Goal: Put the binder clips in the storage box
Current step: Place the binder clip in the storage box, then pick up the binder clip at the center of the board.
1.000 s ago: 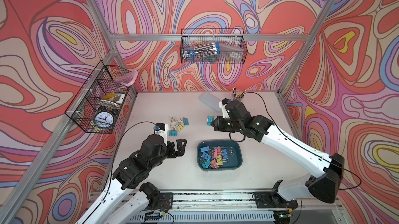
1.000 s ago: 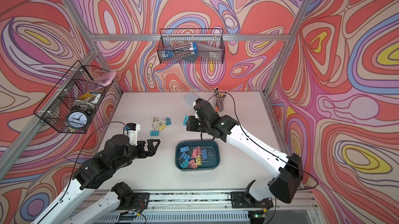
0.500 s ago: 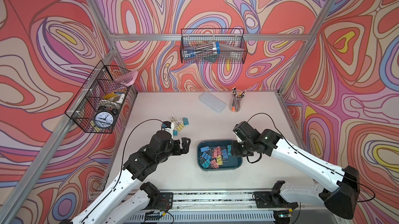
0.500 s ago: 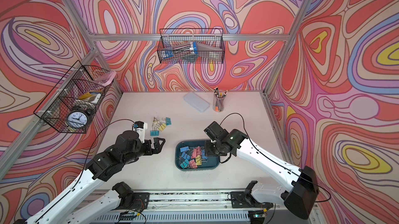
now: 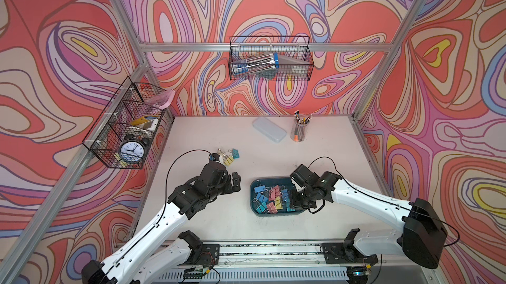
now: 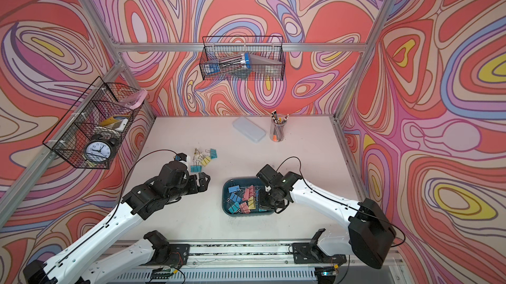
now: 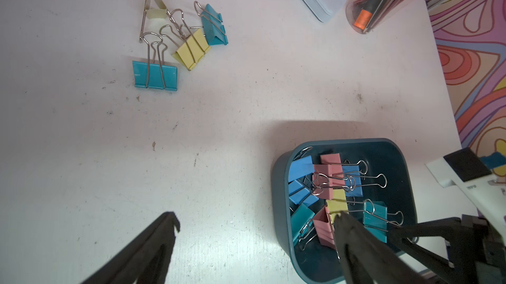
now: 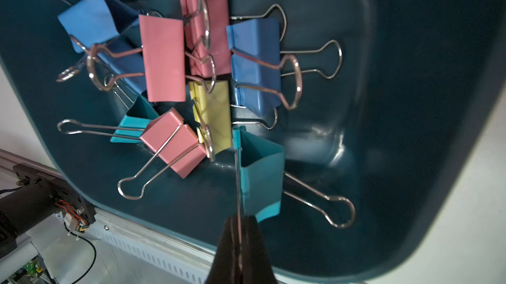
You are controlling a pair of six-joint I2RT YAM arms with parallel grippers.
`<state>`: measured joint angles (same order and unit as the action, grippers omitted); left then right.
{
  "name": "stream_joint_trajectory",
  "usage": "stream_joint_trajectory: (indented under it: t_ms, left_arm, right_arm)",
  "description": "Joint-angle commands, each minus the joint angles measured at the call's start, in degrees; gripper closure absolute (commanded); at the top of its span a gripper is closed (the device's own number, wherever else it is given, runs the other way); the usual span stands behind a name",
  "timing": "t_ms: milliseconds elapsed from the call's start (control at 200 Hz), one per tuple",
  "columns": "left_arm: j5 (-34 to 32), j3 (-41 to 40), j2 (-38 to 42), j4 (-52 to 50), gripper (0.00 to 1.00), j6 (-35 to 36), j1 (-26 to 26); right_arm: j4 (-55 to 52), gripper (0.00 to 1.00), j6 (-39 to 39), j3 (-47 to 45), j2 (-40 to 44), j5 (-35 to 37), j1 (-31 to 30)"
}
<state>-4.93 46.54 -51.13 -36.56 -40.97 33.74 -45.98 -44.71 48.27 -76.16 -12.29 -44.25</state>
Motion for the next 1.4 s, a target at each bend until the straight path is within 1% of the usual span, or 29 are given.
stream_joint_trajectory:
  t_ms: [0,40,130,240,351,436,541,701,836,906,1021,1277,1397]
  left_arm:
    - [-0.3,2.7,-2.6,-1.1,0.06,0.1,-2.1]
    - [0.5,3.2,-4.0,-0.9,0.07,0.6,-3.4]
    - [2.8,4.0,-7.1,0.6,0.07,1.8,-7.1]
    - [6.2,4.5,-11.1,3.0,0.09,1.7,-12.1]
    - [8.8,5.4,-15.7,5.0,0.13,-0.2,-16.3]
    - [8.2,7.5,-19.7,4.8,0.19,-2.5,-18.1]
    - [3.3,11.9,-25.4,1.4,0.30,-5.1,-18.5]
    - [-5.2,20.4,-35.5,-5.8,0.42,-4.2,-18.6]
    - [-12.1,28.5,-44.1,-13.0,0.48,-3.9,-18.5]
    - [-14.2,33.4,-48.5,-17.5,0.49,-4.2,-18.5]
    - [-13.8,38.5,-53.8,-20.2,0.49,-3.5,-18.6]
    - [-11.0,42.7,-61.3,-19.9,0.53,-1.8,-18.5]
    - [-12.1,44.7,-64.4,-21.6,0.56,-1.7,-18.4]
  right_arm:
    - [3.4,0.96,-1.0,-0.8,-0.9,-1.2,-0.3]
    - [3.1,0.94,-0.8,-0.6,-0.9,-1.1,-0.3]
    - [1.3,0.84,-0.4,0.9,0.1,0.7,-0.3]
    - [-1.0,0.75,-0.3,3.9,2.8,4.7,-0.3]
    - [-2.6,0.72,-1.2,6.7,5.9,9.9,-0.3]
    - [-2.0,0.69,-2.2,7.8,8.0,12.3,-0.3]
    - [0.4,0.67,-3.9,6.9,10.1,14.0,-0.3]
    - [2.2,0.64,-5.3,5.2,10.8,14.2,-0.3]
    - [3.6,0.62,-6.4,3.6,10.8,14.3,-0.3]
    - [4.8,0.62,-6.6,3.0,10.8,13.9,-0.3]
    - [5.1,0.61,-6.6,2.7,10.7,14.0,-0.3]
    - [7.2,0.61,-8.2,0.8,11.1,13.9,-0.3]
    - [6.9,0.60,-8.6,0.5,11.6,14.1,-0.3]
